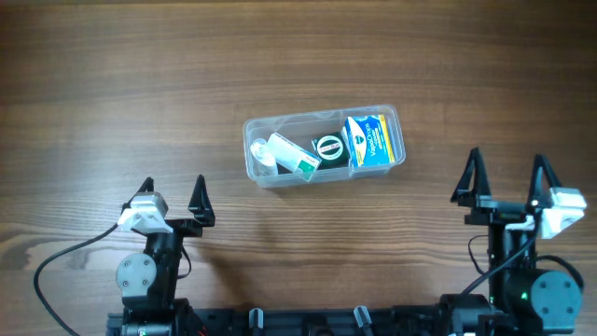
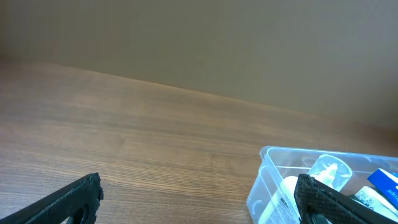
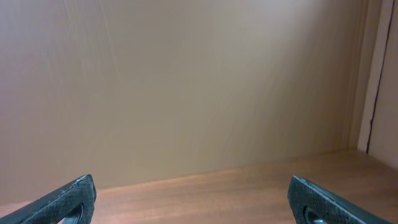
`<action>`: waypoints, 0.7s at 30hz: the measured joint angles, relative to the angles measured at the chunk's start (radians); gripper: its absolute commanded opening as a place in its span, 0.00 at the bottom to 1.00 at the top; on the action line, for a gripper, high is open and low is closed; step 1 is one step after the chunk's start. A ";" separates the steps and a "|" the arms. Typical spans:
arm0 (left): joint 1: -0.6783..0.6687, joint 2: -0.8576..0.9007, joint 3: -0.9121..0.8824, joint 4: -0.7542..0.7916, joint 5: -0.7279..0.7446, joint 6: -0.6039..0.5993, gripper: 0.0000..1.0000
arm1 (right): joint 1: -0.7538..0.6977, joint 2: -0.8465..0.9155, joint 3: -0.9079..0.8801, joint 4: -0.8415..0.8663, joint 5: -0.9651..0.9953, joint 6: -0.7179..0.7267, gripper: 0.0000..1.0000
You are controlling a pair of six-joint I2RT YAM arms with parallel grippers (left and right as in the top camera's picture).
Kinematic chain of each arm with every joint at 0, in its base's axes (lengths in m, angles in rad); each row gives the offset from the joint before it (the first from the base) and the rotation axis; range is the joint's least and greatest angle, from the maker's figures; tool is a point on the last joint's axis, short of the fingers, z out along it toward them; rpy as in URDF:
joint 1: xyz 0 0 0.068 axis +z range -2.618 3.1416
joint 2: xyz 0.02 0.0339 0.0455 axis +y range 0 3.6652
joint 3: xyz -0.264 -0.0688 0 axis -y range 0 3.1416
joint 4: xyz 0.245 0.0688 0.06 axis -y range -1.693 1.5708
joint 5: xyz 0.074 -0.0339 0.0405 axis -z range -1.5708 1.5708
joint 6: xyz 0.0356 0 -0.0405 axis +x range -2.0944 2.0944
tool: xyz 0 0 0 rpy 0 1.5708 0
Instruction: Pack container
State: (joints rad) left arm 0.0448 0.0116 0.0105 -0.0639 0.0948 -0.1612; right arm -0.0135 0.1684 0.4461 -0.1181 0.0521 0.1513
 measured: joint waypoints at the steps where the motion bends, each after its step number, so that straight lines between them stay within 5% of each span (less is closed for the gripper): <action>1: 0.000 0.000 0.000 0.000 0.000 0.000 1.00 | 0.000 -0.027 -0.035 0.000 0.000 -0.003 1.00; 10: 0.000 0.000 0.000 0.000 0.000 0.000 1.00 | 0.000 -0.148 -0.183 0.026 0.000 -0.026 1.00; 21: 0.000 0.000 0.000 0.000 0.000 0.000 1.00 | 0.000 -0.151 -0.383 0.277 0.000 -0.035 1.00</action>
State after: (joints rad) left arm 0.0448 0.0116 0.0105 -0.0639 0.0944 -0.1612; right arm -0.0135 0.0174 0.0631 0.1593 0.0525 0.1165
